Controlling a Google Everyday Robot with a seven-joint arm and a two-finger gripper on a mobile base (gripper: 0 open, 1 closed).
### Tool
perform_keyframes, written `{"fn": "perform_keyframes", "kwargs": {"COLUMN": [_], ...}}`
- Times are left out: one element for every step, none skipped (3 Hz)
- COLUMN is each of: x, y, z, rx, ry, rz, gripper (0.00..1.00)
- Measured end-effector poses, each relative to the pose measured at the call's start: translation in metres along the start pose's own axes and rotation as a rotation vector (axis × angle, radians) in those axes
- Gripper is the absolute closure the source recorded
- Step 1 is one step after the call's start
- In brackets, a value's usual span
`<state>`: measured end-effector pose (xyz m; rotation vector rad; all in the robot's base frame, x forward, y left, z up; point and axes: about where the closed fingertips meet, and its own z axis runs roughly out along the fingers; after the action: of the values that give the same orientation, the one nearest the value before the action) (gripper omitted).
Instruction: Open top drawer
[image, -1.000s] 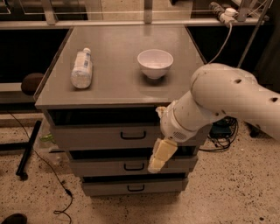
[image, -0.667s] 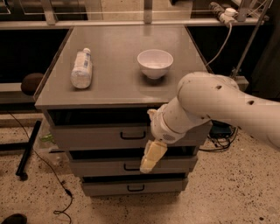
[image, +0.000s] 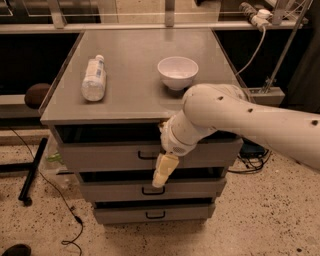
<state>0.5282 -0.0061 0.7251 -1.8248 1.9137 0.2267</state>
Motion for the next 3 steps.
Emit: {"fn": "perform_keyframes", "kwargs": {"x": [0.009,0.024,0.037], "y": [-0.003,0.006,0.012], "z": [0.024,0.048,0.063], "rx": [-0.053,-0.12,-0.153], "ry": [0.032,0.052,0.06], "rz": [-0.011,-0.008,0.003], "gripper": [0.0,0.0,0.0]}}
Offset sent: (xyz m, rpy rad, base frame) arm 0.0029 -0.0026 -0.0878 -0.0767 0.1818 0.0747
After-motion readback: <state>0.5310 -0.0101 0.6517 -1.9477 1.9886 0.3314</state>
